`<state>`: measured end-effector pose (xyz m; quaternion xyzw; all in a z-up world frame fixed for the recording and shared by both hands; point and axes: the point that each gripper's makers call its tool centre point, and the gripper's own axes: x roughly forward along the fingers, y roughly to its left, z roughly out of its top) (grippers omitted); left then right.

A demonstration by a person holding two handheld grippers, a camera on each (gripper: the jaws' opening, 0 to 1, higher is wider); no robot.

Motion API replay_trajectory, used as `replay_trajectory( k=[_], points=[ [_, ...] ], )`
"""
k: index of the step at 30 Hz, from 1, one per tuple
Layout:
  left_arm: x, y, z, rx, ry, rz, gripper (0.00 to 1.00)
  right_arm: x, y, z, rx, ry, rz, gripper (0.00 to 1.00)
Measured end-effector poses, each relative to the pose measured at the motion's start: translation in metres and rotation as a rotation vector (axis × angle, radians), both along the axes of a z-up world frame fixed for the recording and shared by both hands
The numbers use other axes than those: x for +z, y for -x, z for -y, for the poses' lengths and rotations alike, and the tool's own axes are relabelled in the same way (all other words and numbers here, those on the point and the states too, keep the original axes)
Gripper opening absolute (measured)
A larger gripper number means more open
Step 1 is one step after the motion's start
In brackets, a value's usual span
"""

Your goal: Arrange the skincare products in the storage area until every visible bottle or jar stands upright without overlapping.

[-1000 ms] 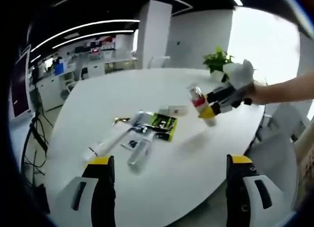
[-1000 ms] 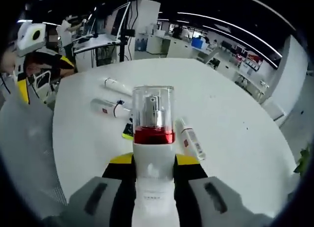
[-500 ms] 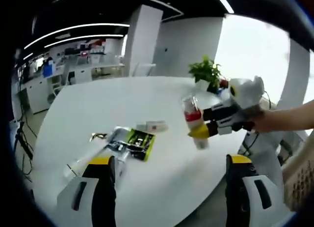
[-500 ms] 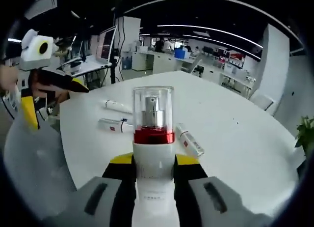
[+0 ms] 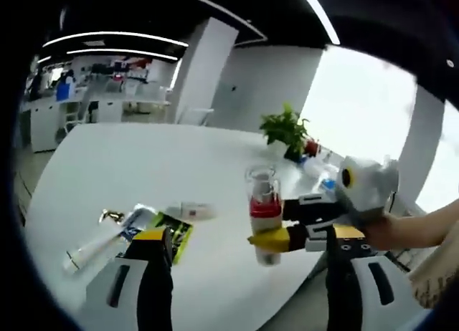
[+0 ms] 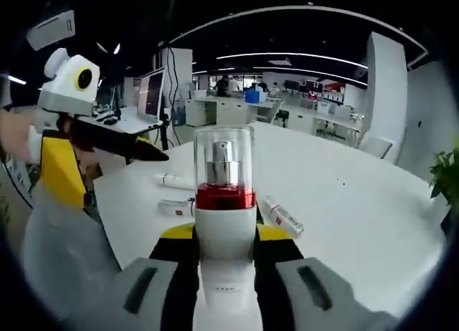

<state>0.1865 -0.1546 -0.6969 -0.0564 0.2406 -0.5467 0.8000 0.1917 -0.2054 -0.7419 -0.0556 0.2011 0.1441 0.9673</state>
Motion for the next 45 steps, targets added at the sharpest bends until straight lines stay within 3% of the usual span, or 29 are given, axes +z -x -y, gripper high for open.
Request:
replay_trajectory(
  k=[9, 15, 22, 37, 45],
  points=[
    [0.004, 0.012, 0.028, -0.051, 0.047, -0.054, 0.64, 0.011, 0.009, -0.009, -0.037, -0.041, 0.025, 0.28],
    [0.006, 0.014, 0.043, -0.094, 0.042, -0.043, 0.51, 0.016, 0.009, -0.014, -0.039, -0.047, 0.035, 0.28],
    [0.007, 0.011, 0.046, -0.102, 0.046, -0.033, 0.39, 0.021, 0.006, -0.020, -0.047, -0.063, 0.040, 0.28],
    [0.002, 0.003, 0.043, -0.085, 0.036, -0.019, 0.27, 0.027, 0.004, -0.026, -0.049, -0.073, 0.053, 0.28],
    [0.007, 0.007, 0.048, -0.120, 0.040, -0.019, 0.26, 0.031, 0.007, -0.020, -0.064, -0.093, 0.055, 0.28]
  ],
)
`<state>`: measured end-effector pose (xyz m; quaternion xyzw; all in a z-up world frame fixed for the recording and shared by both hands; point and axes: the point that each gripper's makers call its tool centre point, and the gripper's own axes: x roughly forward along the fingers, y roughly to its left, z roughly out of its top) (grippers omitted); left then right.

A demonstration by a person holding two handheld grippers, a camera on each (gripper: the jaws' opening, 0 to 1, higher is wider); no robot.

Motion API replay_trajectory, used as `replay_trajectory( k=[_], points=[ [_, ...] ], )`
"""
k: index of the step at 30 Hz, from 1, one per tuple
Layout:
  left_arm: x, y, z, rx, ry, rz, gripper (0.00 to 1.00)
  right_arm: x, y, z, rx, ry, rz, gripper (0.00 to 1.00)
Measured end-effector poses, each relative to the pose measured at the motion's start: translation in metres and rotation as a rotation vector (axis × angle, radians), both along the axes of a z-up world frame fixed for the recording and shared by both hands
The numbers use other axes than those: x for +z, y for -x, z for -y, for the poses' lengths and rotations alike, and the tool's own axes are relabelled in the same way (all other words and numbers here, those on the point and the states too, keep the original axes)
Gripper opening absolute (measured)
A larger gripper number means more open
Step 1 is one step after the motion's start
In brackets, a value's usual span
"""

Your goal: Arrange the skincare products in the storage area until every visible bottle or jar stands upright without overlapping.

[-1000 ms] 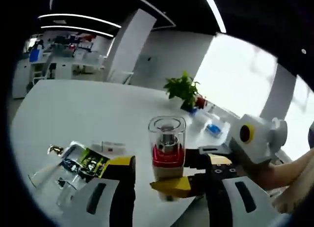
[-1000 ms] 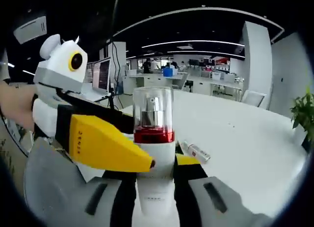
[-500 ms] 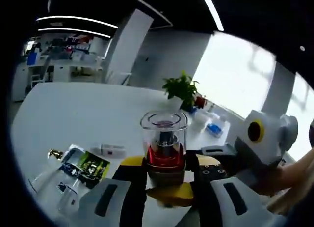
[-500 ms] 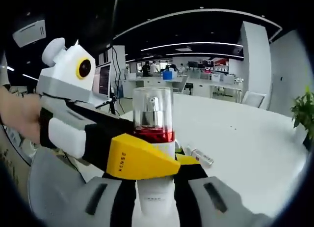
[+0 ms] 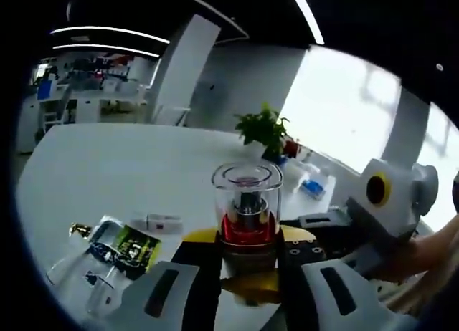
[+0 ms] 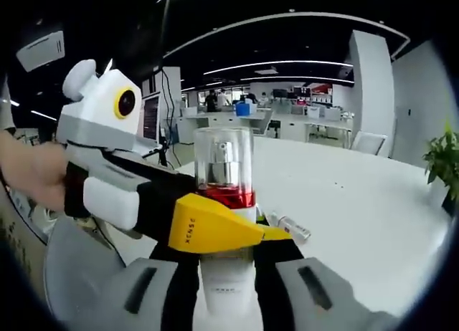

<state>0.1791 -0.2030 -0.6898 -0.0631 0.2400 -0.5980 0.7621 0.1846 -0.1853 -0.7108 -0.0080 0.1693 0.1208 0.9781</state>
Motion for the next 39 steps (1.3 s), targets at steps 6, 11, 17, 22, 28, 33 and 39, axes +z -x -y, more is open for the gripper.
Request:
replay_trajectory(
  k=[6, 11, 17, 22, 28, 33, 39],
  points=[
    [0.004, 0.001, -0.001, -0.037, 0.030, -0.105, 0.25, 0.006, 0.001, 0.001, 0.026, -0.024, 0.024, 0.28],
    [0.011, 0.003, -0.002, -0.081, 0.051, -0.109, 0.25, 0.013, 0.001, -0.001, 0.061, -0.065, 0.047, 0.29],
    [0.019, 0.006, -0.002, -0.152, 0.074, -0.107, 0.25, 0.022, 0.004, -0.003, 0.120, -0.127, 0.062, 0.29],
    [0.030, 0.011, -0.003, -0.244, 0.110, -0.119, 0.24, 0.033, 0.011, -0.008, 0.236, -0.182, 0.088, 0.30],
    [0.047, 0.030, -0.001, -0.391, 0.146, -0.095, 0.24, 0.048, 0.025, -0.013, 0.418, -0.208, 0.094, 0.32],
    [0.056, 0.046, 0.000, -0.496, 0.131, -0.048, 0.24, 0.055, 0.037, -0.016, 0.538, -0.187, 0.080, 0.33],
    [0.058, 0.054, -0.002, -0.561, 0.112, 0.000, 0.24, 0.056, 0.048, -0.018, 0.598, -0.152, 0.076, 0.31]
  ],
)
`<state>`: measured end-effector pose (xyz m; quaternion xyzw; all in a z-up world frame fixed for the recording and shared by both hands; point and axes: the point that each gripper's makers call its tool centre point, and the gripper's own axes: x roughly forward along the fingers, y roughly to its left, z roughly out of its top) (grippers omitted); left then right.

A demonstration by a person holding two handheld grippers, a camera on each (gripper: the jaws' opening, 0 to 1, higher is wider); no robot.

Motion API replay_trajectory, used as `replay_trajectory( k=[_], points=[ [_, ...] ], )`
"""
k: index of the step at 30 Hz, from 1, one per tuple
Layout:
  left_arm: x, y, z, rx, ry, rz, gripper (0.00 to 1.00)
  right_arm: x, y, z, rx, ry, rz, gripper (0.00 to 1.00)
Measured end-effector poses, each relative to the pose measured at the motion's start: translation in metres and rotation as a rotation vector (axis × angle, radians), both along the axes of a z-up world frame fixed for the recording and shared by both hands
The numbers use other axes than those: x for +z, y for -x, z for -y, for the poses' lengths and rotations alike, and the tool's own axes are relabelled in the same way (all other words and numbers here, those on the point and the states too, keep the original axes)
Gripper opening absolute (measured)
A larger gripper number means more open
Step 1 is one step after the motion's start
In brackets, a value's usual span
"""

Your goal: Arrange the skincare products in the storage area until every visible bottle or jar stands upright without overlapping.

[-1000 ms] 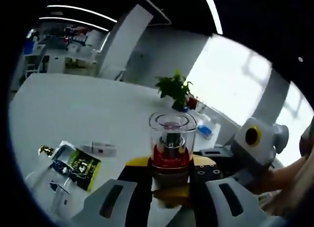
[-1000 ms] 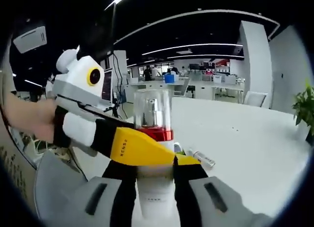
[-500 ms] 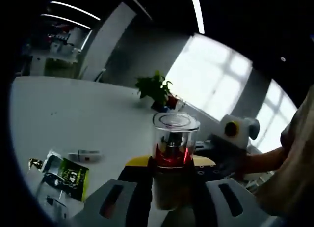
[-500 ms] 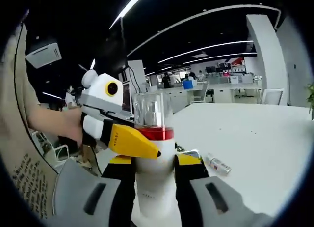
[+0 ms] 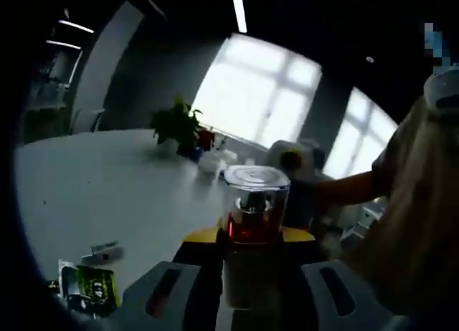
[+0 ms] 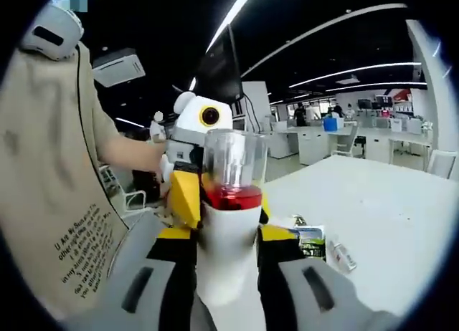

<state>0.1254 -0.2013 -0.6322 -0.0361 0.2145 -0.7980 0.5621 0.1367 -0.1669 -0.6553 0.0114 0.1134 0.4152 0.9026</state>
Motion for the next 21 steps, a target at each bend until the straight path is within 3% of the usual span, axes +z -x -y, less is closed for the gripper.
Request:
replay_trajectory(
  k=[9, 14, 21],
  points=[
    [-0.008, 0.007, -0.001, -0.053, 0.018, 0.084, 0.25, -0.010, 0.004, -0.002, 0.028, 0.067, 0.015, 0.29],
    [-0.020, 0.008, 0.003, -0.063, -0.007, 0.133, 0.25, -0.021, 0.002, 0.002, 0.009, 0.137, 0.027, 0.29],
    [-0.042, 0.006, 0.009, -0.077, -0.048, 0.154, 0.26, -0.047, -0.002, 0.009, -0.018, 0.188, 0.004, 0.29]
  ],
)
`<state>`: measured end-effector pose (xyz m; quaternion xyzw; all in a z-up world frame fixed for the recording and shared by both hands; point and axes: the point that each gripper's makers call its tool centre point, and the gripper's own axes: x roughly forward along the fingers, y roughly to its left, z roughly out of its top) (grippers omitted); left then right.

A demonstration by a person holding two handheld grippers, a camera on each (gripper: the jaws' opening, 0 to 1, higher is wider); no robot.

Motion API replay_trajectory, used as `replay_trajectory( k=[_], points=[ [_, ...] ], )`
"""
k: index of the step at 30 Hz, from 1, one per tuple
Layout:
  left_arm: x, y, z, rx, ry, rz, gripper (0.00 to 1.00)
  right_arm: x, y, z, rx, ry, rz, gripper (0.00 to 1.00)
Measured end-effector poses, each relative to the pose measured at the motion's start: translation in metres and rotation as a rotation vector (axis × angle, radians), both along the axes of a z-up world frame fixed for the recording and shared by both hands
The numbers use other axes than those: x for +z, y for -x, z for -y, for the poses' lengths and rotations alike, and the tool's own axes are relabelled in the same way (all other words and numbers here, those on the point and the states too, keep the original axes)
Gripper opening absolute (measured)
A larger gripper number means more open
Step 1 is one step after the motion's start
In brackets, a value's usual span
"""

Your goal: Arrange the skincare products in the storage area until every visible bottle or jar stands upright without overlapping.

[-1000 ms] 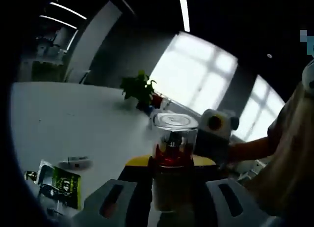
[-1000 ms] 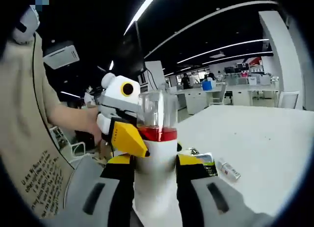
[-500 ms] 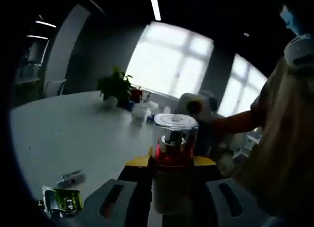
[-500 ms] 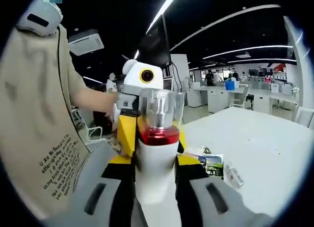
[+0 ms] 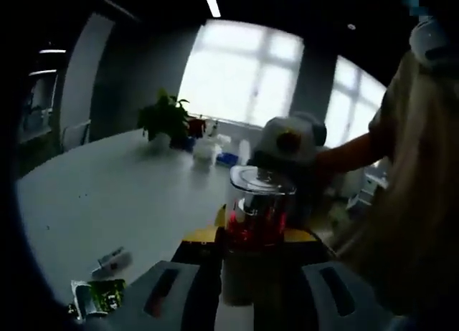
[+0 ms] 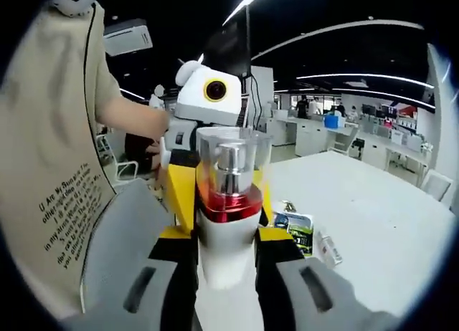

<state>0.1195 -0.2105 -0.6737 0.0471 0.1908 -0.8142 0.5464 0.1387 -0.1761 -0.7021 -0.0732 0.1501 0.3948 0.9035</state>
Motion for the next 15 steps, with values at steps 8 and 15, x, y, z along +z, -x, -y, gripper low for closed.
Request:
replay_trajectory(
  k=[8, 15],
  points=[
    [-0.031, -0.004, 0.007, 0.002, -0.042, -0.005, 0.26, -0.030, -0.003, 0.011, -0.032, 0.072, -0.032, 0.29],
    [-0.058, -0.008, 0.012, 0.002, -0.091, -0.012, 0.27, -0.061, -0.007, 0.018, -0.074, 0.118, -0.064, 0.29]
  ],
)
